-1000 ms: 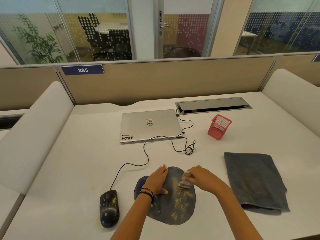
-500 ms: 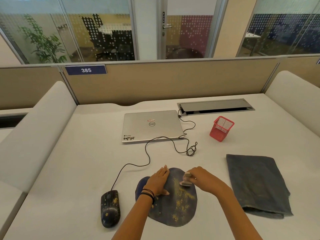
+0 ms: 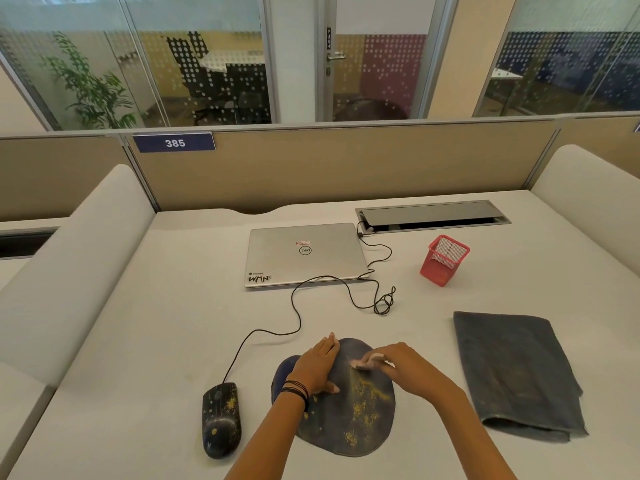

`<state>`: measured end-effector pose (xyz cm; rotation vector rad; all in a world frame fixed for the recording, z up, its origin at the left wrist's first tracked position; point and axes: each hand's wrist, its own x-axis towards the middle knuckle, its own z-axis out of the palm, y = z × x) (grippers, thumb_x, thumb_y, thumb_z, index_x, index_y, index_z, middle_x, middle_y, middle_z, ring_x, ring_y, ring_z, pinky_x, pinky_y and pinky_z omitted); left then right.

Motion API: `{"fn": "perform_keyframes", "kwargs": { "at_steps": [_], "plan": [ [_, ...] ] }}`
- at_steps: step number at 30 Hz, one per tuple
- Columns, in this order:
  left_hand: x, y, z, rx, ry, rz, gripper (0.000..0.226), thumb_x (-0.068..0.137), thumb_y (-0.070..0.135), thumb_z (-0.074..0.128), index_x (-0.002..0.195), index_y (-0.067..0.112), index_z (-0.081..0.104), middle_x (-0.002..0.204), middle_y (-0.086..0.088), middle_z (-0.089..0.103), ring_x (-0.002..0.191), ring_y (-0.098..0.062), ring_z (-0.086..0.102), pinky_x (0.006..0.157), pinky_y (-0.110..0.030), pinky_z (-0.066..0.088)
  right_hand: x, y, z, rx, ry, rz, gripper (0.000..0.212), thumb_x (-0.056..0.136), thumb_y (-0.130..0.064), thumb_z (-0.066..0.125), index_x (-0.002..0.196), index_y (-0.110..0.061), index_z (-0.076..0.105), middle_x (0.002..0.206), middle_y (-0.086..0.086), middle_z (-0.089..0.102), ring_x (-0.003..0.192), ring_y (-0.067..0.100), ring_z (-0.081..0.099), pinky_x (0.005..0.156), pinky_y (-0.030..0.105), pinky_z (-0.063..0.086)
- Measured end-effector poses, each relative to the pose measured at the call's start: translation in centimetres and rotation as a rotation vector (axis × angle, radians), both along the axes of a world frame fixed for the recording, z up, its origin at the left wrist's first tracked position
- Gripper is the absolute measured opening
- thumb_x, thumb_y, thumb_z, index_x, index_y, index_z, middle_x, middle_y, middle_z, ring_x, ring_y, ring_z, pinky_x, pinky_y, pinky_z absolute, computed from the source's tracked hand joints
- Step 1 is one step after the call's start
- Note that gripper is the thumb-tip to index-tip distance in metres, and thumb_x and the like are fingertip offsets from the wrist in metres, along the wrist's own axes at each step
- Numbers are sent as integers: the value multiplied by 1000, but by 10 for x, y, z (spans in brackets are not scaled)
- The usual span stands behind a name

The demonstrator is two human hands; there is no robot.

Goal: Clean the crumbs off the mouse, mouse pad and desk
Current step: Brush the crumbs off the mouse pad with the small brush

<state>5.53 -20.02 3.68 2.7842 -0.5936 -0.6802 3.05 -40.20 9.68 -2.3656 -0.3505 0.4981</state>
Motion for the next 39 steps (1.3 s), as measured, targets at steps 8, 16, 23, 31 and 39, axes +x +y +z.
{"fn": "perform_keyframes", "kwargs": {
  "at_steps": [8, 16, 23, 31, 39],
  "plan": [
    [0, -1, 1, -6, 8, 10, 94, 87, 32, 64, 152, 11, 0, 160, -7, -8, 149, -23, 1, 122, -34, 12, 11, 4, -3, 47, -69, -60, 29, 97, -26, 47, 122, -25, 61, 126, -4, 62, 116, 13, 56, 98, 16, 38],
    [0, 0, 1, -7, -2, 8, 92, 88, 33, 63, 151, 10, 1, 160, -7, -7, 148, -24, 3, 122, -33, 12, 5, -7, -12, 9, 36, 50, 24, 96, -21, 50, 111, -25, 68, 116, -1, 68, 95, 5, 57, 77, 3, 40],
    [0, 0, 1, -6, 8, 16, 92, 88, 32, 63, 151, 11, 0, 160, -7, -8, 149, -24, 2, 122, -34, 12, 15, -1, -2, 24, -99, -22, 25, 96, -26, 49, 114, -32, 66, 119, -12, 65, 102, -1, 57, 80, -1, 37],
    [0, 0, 2, -17, 10, 12, 91, 88, 32, 63, 151, 11, 1, 160, -7, -8, 149, -24, 2, 121, -34, 13, 9, 7, -23, -91, -49, 64, 31, 97, -22, 49, 125, -27, 60, 129, 0, 61, 116, 18, 58, 98, 20, 42],
    [0, 0, 1, 11, -4, -11, 92, 88, 34, 62, 151, 9, 1, 160, -9, -9, 148, -25, 1, 122, -33, 11, 6, -9, -7, 25, 30, 136, 22, 95, -23, 52, 106, -29, 70, 112, -5, 69, 90, -1, 59, 79, 8, 40]
  ]
}}
